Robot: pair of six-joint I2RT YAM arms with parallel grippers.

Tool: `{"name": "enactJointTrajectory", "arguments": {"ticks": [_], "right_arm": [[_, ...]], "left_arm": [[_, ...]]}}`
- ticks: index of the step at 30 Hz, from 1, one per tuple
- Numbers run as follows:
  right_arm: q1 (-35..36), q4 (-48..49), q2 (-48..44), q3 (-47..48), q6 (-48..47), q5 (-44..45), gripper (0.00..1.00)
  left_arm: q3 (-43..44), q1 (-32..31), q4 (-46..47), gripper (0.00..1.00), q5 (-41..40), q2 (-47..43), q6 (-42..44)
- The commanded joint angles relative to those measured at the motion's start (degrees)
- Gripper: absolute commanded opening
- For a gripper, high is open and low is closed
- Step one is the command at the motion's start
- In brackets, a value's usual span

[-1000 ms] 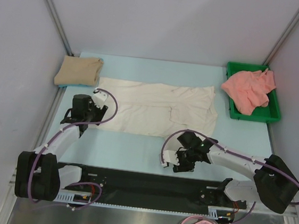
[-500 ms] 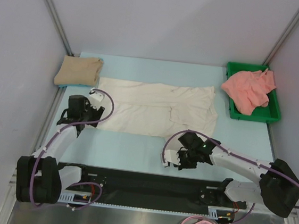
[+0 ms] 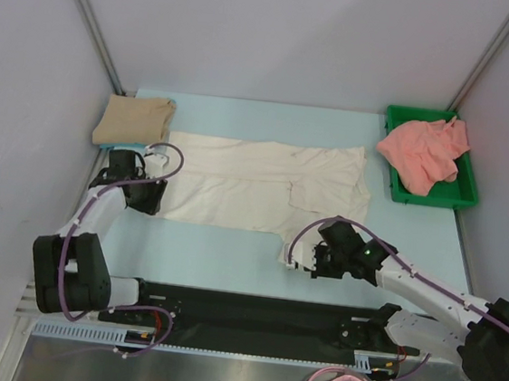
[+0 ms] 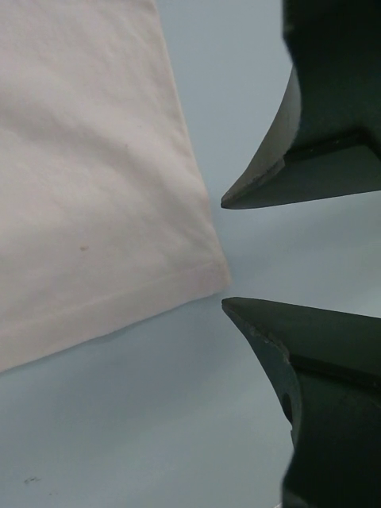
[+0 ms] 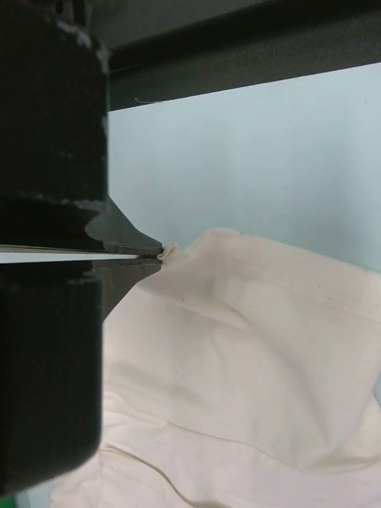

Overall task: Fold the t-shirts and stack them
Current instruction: Fold the tshirt

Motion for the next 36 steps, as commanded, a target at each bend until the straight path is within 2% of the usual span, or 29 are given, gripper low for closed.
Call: {"name": "enactJointTrajectory", "arguments": {"ticks": [1,5,14,22,24,27,28,32,36], "right_arm": [[-0.5,1.03,-1.93,-0.16,0.75,0.83,0.0],[-0.76,1.03,-2.72,-0.33,0.58,0.48,0.0],[-0.67,1.47,-2.02,-0.42,0.31,0.39,0.0],[-0.67,2.0,-1.76,-0.51,0.4,0.83,0.0],[-0.67,2.0,-1.67,-0.6,0.4,0.92,0.0],[-0.67,2.08,-1.84,-0.6,0.49,1.18,0.0],[-0.76,2.26,-1.93,-0.6,0.66,1.53,0.0],[-1.63,2.35,-3.33,-0.16,1.54,2.41,0.0],[-5.41,2.0,-8.34,1.42,3.47,2.59,0.0]], "left_arm": [[1.21,1.44,-0.83,0.53,-2.73,1.76,1.77],[-0.28,2.32,1.45,0.49,-5.63,3.6,2.29],[0.86,2.5,1.9,0.51,-4.58,8.88,2.47],[2.0,2.59,2.51,0.46,-4.06,13.36,2.73],[1.83,2.59,3.04,0.41,-3.79,13.8,2.82],[1.21,2.67,3.48,0.29,-3.7,13.8,3.0],[1.04,2.67,3.31,0.17,-3.53,13.54,3.08],[0.69,2.67,1.64,0.0,-2.48,11.96,4.05],[-0.11,2.67,0.41,0.01,-1.51,8.89,5.1]]}}
